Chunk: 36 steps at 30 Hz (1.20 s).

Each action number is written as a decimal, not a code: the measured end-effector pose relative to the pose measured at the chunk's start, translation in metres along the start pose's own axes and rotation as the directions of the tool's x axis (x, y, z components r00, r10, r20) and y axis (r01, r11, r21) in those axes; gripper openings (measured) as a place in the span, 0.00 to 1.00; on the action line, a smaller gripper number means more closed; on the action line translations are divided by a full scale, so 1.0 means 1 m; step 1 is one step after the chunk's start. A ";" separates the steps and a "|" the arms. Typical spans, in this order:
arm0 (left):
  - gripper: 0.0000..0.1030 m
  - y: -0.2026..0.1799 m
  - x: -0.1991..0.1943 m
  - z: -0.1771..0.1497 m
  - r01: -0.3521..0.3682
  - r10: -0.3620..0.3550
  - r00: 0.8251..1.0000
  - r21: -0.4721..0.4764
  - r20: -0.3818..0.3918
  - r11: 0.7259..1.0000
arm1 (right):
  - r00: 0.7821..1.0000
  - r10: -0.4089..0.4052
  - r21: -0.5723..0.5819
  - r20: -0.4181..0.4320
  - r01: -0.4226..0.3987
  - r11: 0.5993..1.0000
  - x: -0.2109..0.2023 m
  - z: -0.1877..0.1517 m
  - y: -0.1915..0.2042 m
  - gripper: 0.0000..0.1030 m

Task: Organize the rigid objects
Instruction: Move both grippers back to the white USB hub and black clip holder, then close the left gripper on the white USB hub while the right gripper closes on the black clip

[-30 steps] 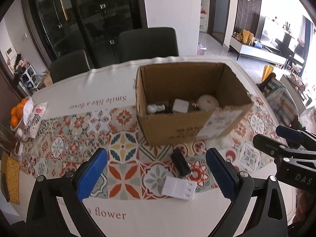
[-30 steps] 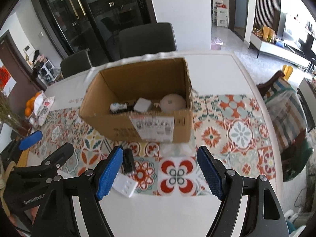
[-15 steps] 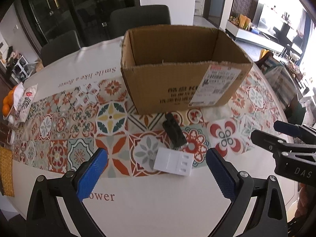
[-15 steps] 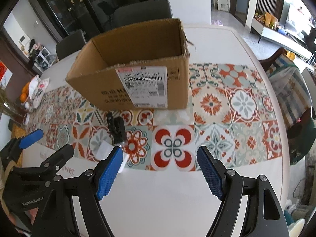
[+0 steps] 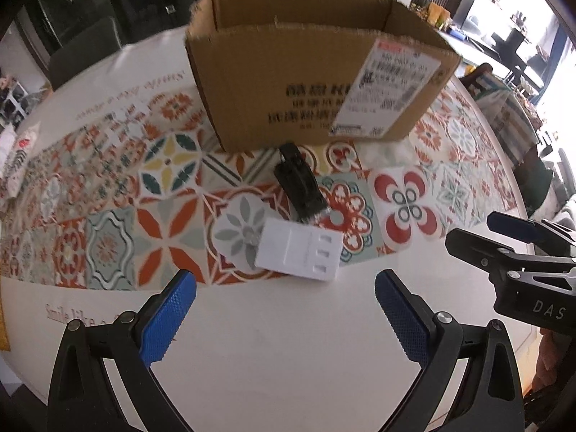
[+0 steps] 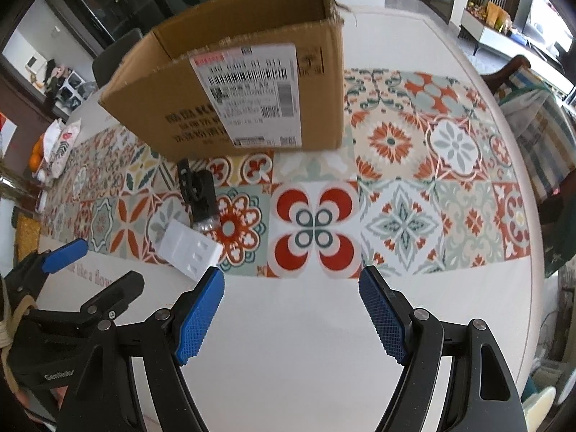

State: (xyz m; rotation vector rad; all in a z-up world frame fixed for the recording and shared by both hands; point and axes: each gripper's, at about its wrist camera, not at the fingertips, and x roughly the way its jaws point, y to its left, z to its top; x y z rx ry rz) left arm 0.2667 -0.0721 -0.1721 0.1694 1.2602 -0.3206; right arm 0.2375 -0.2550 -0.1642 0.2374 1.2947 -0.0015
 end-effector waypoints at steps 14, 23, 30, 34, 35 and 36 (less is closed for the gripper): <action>0.98 0.001 0.045 0.001 0.046 -0.043 0.995 0.030 -0.092 0.998 | 0.995 -0.002 0.022 -0.097 0.005 1.000 0.036 -0.009 -0.006 0.75; 0.98 -0.001 0.074 0.010 0.042 -0.035 0.988 0.047 -0.150 0.998 | 0.991 -0.013 0.033 -0.136 0.018 0.999 0.053 -0.010 -0.009 0.75; 0.98 -0.005 0.093 0.017 0.043 -0.031 0.983 0.059 -0.182 0.997 | 0.989 -0.026 0.029 -0.149 0.030 0.999 0.059 -0.007 -0.010 0.75; 0.96 -0.008 0.104 0.021 0.034 -0.023 0.981 0.056 -0.194 0.998 | 0.988 -0.030 0.027 -0.154 0.034 0.999 0.065 -0.005 -0.008 0.75; 0.94 -0.009 0.107 0.021 0.033 -0.022 0.980 0.052 -0.196 0.998 | 0.988 -0.032 0.027 -0.154 0.036 0.999 0.066 -0.005 -0.008 0.75; 0.93 -0.011 0.108 0.022 0.022 -0.011 0.982 0.057 -0.190 0.998 | 0.987 -0.033 0.028 -0.156 0.038 0.999 0.066 -0.005 -0.008 0.75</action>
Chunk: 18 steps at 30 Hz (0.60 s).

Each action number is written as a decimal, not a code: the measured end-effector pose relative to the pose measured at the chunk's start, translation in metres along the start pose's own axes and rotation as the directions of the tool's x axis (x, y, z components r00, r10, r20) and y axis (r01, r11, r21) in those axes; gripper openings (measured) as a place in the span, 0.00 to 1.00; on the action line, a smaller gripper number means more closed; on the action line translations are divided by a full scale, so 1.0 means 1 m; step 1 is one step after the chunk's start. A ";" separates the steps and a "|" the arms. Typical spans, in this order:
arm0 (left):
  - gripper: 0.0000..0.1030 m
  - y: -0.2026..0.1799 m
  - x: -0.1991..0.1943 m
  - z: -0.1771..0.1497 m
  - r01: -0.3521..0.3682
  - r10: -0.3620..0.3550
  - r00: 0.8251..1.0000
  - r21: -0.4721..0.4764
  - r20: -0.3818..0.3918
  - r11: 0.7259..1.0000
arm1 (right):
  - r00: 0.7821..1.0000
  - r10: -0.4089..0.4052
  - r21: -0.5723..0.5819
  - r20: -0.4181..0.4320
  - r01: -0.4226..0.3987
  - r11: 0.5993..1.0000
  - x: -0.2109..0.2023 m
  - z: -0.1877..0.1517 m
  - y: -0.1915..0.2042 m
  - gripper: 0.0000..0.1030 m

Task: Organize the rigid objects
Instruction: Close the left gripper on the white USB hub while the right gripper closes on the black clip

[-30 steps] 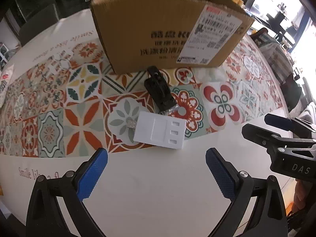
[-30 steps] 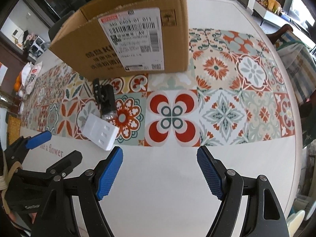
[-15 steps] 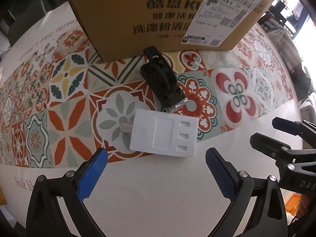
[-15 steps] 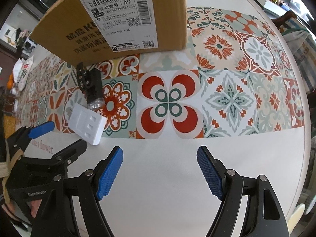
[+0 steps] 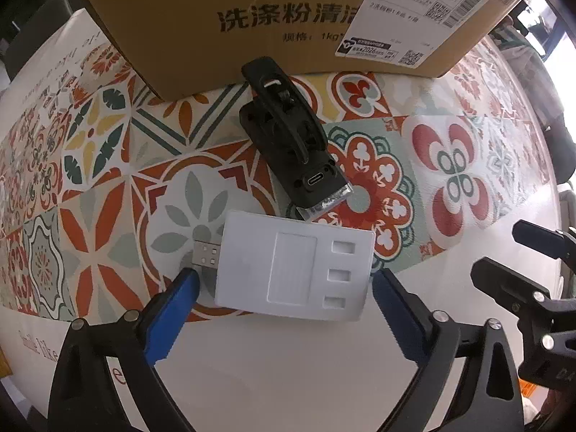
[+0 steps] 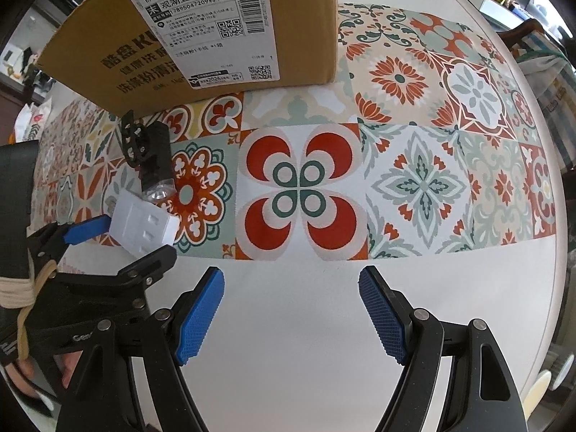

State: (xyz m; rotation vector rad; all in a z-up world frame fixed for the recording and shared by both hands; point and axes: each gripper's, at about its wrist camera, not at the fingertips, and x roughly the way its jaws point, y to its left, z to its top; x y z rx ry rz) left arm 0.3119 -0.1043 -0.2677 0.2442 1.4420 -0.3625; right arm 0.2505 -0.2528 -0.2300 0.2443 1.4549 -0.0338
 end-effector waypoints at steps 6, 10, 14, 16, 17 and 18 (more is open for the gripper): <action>0.87 -0.007 0.003 0.004 -0.018 0.018 1.000 -0.003 0.026 1.000 | 1.000 -0.002 0.003 -0.003 0.002 1.000 0.005 0.002 0.001 0.75; 0.87 -0.004 -0.001 -0.006 -0.014 0.014 0.999 -0.013 0.033 1.000 | 1.000 -0.005 -0.008 -0.004 0.005 1.000 0.006 -0.001 0.002 0.75; 0.87 0.007 -0.011 -0.021 -0.016 0.018 0.999 -0.042 0.052 0.999 | 1.000 -0.003 -0.023 -0.007 0.003 1.000 0.008 -0.002 0.008 0.75; 0.87 0.013 -0.018 -0.026 -0.023 0.027 0.997 -0.060 0.070 0.998 | 1.000 0.001 -0.031 -0.003 -0.001 1.000 0.008 -0.003 0.011 0.75; 0.87 0.017 -0.023 -0.029 -0.025 0.030 0.996 -0.073 0.079 0.997 | 1.000 0.003 -0.037 0.000 -0.003 0.999 0.008 -0.003 0.014 0.75; 0.87 0.021 -0.028 -0.032 -0.033 0.041 0.995 -0.088 0.089 0.996 | 1.000 0.007 -0.046 0.006 -0.006 0.999 0.008 -0.002 0.017 0.75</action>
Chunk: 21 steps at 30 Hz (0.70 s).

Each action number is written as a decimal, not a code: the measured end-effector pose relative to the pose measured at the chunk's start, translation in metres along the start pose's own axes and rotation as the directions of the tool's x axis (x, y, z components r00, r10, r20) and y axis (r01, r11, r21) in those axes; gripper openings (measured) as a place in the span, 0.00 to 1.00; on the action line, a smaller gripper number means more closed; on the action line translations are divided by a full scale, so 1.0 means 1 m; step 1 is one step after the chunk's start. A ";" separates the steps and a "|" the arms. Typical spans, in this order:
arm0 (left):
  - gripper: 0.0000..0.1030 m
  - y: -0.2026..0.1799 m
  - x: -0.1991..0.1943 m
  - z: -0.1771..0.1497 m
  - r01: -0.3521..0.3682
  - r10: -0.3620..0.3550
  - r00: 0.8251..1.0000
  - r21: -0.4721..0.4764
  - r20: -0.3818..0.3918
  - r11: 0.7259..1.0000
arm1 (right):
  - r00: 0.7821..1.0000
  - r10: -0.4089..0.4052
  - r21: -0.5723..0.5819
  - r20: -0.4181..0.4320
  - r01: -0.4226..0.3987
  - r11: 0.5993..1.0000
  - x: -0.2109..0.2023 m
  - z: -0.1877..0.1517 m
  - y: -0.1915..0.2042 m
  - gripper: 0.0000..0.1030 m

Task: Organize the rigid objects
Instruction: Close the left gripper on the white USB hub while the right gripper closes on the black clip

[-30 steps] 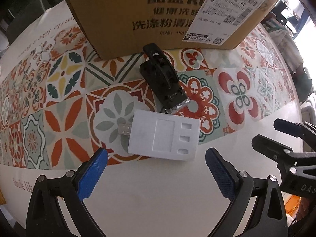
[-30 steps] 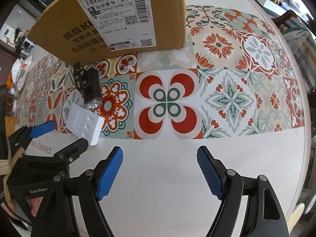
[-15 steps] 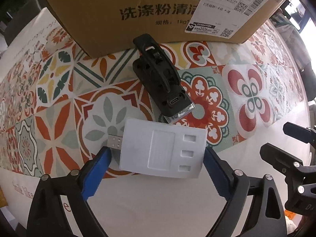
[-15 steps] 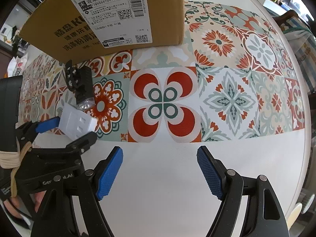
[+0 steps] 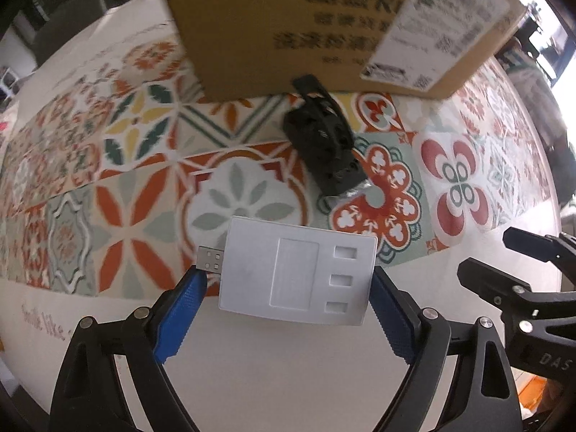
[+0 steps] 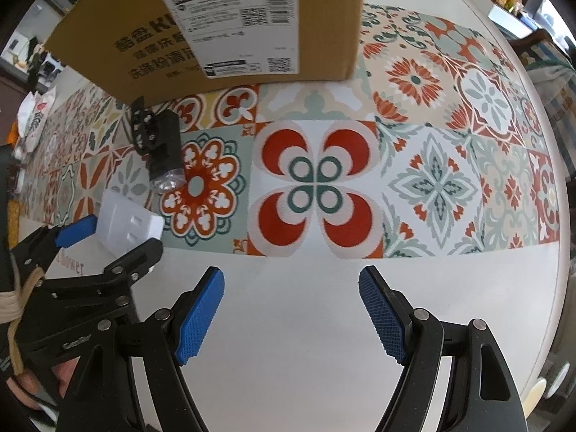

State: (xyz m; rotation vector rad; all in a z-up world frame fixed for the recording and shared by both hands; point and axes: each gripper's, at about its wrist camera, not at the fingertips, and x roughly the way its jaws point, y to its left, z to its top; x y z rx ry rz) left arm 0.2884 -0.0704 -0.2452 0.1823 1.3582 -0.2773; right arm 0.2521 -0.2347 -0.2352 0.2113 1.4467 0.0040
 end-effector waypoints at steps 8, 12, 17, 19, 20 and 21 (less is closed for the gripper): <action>0.87 0.031 -0.024 -0.006 -0.074 0.077 0.995 -0.058 0.064 0.996 | 0.997 0.035 -0.083 0.073 -0.029 0.996 -0.003 0.017 0.034 0.75; 0.87 0.052 -0.028 -0.004 -0.075 0.084 0.994 -0.114 0.075 0.991 | 0.990 0.078 -0.134 0.116 -0.062 0.989 -0.001 0.030 0.057 0.75; 0.87 0.065 -0.028 -0.002 -0.093 0.107 0.991 -0.158 0.080 0.983 | 0.982 0.114 -0.177 0.153 -0.087 0.980 0.003 0.045 0.075 0.69; 0.87 0.068 -0.028 0.000 -0.098 0.113 0.990 -0.167 0.081 0.981 | 0.980 0.123 -0.188 0.155 -0.093 0.978 0.007 0.051 0.083 0.65; 0.87 0.071 -0.028 0.000 -0.101 0.116 0.990 -0.173 0.082 0.980 | 0.979 0.129 -0.195 0.157 -0.098 0.976 0.009 0.053 0.085 0.64; 0.87 0.074 -0.027 0.000 -0.103 0.119 0.989 -0.179 0.082 0.978 | 0.979 0.129 -0.201 0.159 -0.096 0.975 0.010 0.055 0.087 0.63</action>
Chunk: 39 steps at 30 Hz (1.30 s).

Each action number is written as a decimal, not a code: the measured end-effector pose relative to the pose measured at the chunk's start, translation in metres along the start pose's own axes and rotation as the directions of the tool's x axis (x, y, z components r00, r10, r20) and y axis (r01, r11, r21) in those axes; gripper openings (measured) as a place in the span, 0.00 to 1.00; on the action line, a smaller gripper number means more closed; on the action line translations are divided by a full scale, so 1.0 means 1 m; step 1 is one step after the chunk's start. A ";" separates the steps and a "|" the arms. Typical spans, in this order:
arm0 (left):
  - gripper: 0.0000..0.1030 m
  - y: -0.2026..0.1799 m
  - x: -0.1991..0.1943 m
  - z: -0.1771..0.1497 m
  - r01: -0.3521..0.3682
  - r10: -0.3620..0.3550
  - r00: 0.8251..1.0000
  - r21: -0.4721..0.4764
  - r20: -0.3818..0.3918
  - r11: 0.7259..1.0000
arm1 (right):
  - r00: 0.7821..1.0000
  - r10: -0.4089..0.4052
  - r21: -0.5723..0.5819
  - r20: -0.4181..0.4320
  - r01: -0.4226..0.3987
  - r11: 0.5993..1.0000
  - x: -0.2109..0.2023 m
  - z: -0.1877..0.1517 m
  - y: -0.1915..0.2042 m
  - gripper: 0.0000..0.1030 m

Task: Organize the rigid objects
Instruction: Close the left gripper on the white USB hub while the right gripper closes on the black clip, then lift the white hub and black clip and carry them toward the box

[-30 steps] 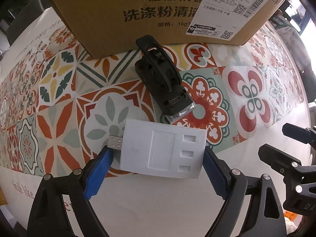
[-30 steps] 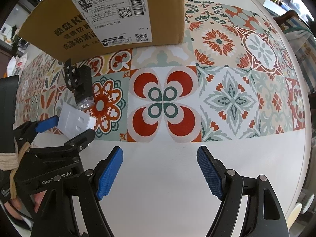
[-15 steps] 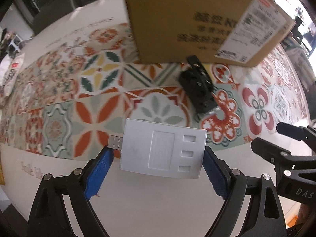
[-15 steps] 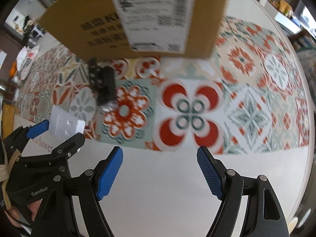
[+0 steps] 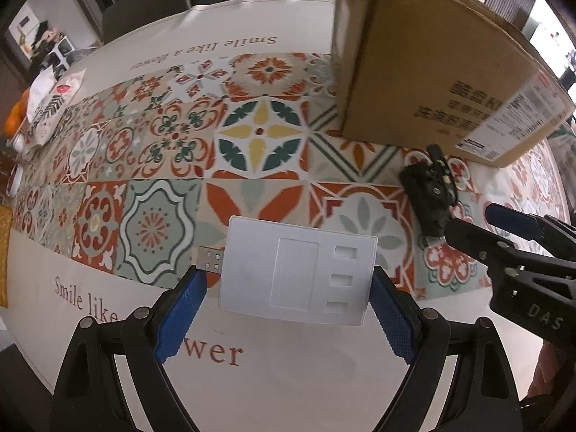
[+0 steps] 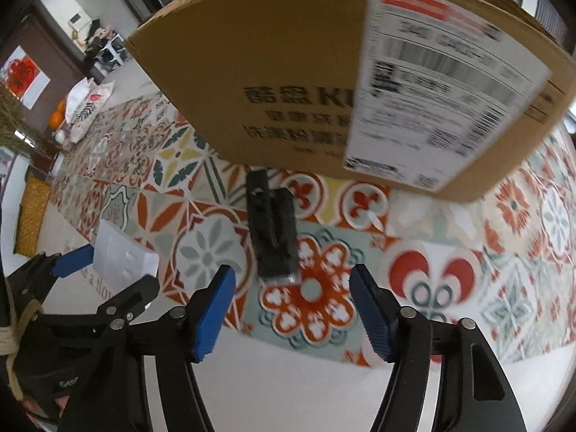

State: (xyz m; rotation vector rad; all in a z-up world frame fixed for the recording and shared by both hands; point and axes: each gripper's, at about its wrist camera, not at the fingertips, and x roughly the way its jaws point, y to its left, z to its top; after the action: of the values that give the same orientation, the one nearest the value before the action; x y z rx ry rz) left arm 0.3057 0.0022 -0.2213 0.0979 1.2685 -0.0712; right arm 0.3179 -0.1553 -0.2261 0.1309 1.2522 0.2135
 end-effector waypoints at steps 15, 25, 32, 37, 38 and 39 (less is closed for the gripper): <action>0.87 0.005 0.012 0.009 -0.015 0.015 1.000 -0.015 0.008 1.000 | 0.997 -0.054 -0.087 -0.060 0.049 0.995 0.036 0.012 0.016 0.40; 0.87 0.003 0.008 0.010 -0.014 0.014 1.000 -0.013 0.023 1.000 | 0.995 -0.087 -0.111 -0.053 0.081 0.991 0.035 0.011 0.017 0.29; 0.87 -0.005 -0.008 0.007 -0.007 0.007 0.998 -0.001 0.056 1.000 | 0.998 -0.052 -0.074 -0.020 0.050 0.996 0.010 0.001 0.010 0.29; 0.87 -0.013 -0.019 0.006 0.005 -0.006 0.997 0.013 0.075 1.000 | 0.999 -0.040 -0.037 0.012 0.041 0.998 -0.011 -0.003 0.002 0.29; 0.87 -0.015 -0.022 0.006 0.007 -0.008 0.997 0.017 0.081 1.000 | 0.999 -0.042 -0.034 0.024 0.043 0.998 -0.017 -0.003 0.001 0.29; 0.87 -0.017 -0.025 0.007 0.009 -0.011 0.996 0.020 0.086 1.000 | 0.999 -0.043 -0.033 0.031 0.044 0.998 -0.021 -0.004 0.001 0.29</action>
State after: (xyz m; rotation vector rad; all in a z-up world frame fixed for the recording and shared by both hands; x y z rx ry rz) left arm 0.3029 -0.0151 -0.1962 0.1047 1.1825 -0.0955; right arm 0.3081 -0.1596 -0.2080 0.0777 1.2198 0.1935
